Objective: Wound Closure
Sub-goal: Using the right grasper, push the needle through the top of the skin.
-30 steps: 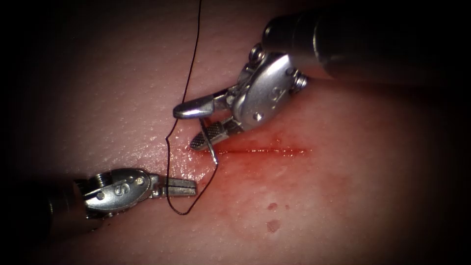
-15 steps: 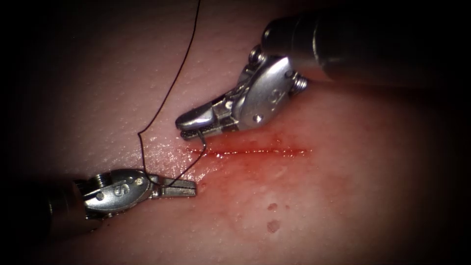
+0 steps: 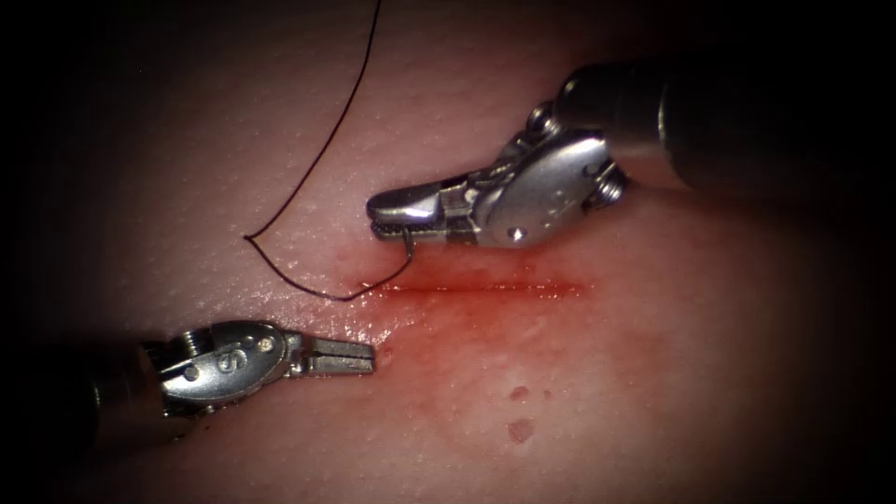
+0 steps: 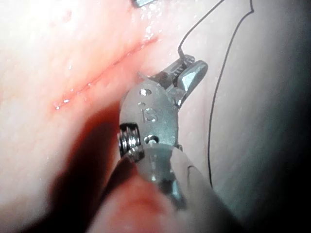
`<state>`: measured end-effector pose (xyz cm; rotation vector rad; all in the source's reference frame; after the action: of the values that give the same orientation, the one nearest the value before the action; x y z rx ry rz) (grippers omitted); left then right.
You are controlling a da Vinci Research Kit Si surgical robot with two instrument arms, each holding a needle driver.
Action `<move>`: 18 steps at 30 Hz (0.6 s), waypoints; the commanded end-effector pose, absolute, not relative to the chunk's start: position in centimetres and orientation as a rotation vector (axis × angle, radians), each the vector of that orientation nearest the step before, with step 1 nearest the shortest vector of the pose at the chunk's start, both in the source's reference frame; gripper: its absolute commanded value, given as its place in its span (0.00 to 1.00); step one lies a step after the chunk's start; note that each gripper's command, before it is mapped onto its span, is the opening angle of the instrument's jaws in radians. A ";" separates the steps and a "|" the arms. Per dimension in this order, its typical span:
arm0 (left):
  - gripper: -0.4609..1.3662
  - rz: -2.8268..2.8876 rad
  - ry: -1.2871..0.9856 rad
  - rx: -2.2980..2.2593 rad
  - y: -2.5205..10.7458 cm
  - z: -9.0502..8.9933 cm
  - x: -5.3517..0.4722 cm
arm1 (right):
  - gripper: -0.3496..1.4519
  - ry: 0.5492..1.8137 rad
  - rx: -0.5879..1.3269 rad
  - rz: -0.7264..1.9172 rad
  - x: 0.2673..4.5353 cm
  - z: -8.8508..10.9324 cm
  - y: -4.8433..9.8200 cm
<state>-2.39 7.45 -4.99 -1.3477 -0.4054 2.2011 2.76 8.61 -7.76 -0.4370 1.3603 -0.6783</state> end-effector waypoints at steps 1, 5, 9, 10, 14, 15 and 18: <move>0.06 2.193 -0.382 -1.358 7.5 -5.0 -2.38 | 0.00 1.341 -0.434 -0.662 2.77 -7.7 8.6; 0.06 2.171 -0.350 -1.363 7.5 -5.0 -2.37 | 0.00 1.303 -0.431 -0.635 2.76 -7.7 8.5; 0.06 2.142 -0.306 -1.381 7.6 -5.0 -2.35 | 0.00 1.270 -0.434 -0.624 2.76 -7.7 8.4; 0.06 2.140 -0.296 -1.382 7.6 -5.1 -2.35 | 0.00 1.263 -0.435 -0.623 2.76 -7.7 8.4; 0.06 2.138 -0.290 -1.373 7.6 -5.0 -2.36 | 0.00 1.235 -0.444 -0.621 2.77 -7.6 8.3; 0.06 2.137 -0.289 -1.373 7.6 -5.0 -2.36 | 0.00 1.226 -0.447 -0.623 2.77 -7.6 8.3; 0.06 2.137 -0.288 -1.372 7.6 -5.0 -2.37 | 0.00 1.219 -0.444 -0.615 2.76 -7.5 8.2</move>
<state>-2.37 7.61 -5.04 -1.3696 -0.2828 2.1362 2.75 8.18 -7.43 -0.4400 1.2149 -0.6158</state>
